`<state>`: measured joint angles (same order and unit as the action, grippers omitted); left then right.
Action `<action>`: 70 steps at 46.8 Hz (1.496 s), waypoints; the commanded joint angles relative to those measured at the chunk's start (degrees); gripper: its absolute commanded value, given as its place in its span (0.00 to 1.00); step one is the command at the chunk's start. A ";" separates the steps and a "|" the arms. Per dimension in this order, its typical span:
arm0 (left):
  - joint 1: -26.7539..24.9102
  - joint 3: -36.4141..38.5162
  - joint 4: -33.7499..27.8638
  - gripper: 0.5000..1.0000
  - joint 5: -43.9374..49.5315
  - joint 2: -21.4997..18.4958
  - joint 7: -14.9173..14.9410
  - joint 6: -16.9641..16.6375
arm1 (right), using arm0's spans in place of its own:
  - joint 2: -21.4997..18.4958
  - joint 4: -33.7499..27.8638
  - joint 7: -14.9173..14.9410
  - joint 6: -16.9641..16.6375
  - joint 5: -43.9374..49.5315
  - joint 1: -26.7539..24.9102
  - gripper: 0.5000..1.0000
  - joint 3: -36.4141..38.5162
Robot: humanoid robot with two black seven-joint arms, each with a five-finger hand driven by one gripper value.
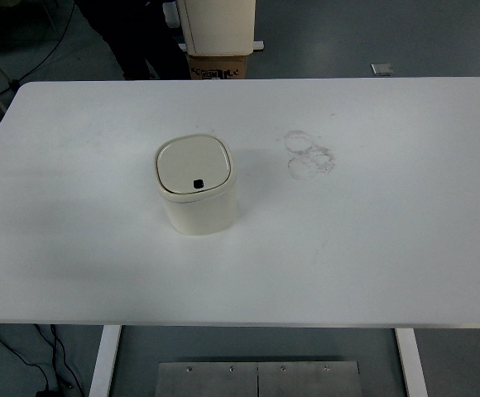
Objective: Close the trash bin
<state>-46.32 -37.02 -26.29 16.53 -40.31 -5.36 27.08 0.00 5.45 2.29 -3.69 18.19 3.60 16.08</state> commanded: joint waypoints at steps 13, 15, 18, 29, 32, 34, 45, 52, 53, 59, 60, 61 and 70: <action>3.34 -1.39 0.01 1.00 1.40 2.34 -4.48 0.61 | 0.00 0.00 0.00 0.00 0.00 0.00 0.98 0.00; 3.52 -1.39 0.01 1.00 1.40 2.96 -4.48 0.52 | 0.00 0.00 0.00 0.00 0.00 0.00 0.98 0.00; 3.96 -1.39 0.10 1.00 1.48 3.31 -4.48 0.52 | 0.00 0.00 0.00 0.00 0.00 0.00 0.98 0.00; 4.22 -1.39 0.10 1.00 1.40 4.19 -4.48 0.26 | 0.00 0.00 0.00 0.00 0.00 0.00 0.98 0.00; 4.22 -1.30 0.19 1.00 1.40 4.36 -4.48 0.26 | 0.00 0.00 0.00 0.00 0.00 0.00 0.98 0.00; 4.22 -1.30 0.10 1.00 1.31 4.71 -4.48 0.17 | 0.00 0.00 0.00 0.00 0.00 0.00 0.98 0.00; 4.31 -1.21 0.10 1.00 0.96 5.95 -4.48 0.17 | 0.00 0.00 0.00 0.00 0.00 0.00 0.98 0.00; 4.22 -1.21 0.10 1.00 0.87 5.86 -4.48 0.26 | 0.00 0.00 0.00 0.00 0.00 0.00 0.98 0.00; 4.22 -1.21 0.10 1.00 0.87 5.86 -4.48 0.26 | 0.00 0.00 0.00 0.00 0.00 0.00 0.98 0.00; 4.31 -1.13 0.10 1.00 0.69 5.86 -4.48 0.43 | 0.00 0.00 0.00 0.00 0.00 0.00 0.98 0.00; 4.40 -1.13 0.10 1.00 0.69 5.86 -4.48 0.43 | 0.00 0.00 0.00 0.00 0.00 0.00 0.98 0.00; 4.40 -1.13 0.10 1.00 0.69 5.86 -4.48 0.35 | 0.00 0.00 0.00 0.00 0.00 0.00 0.98 0.00; 4.31 -1.04 0.10 1.00 -0.19 5.86 -4.48 0.08 | 0.00 0.00 0.00 0.00 0.00 0.00 0.98 0.00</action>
<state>-41.94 -37.99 -26.19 16.52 -34.60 -9.79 27.27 0.00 5.45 2.29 -3.69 18.19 3.60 16.08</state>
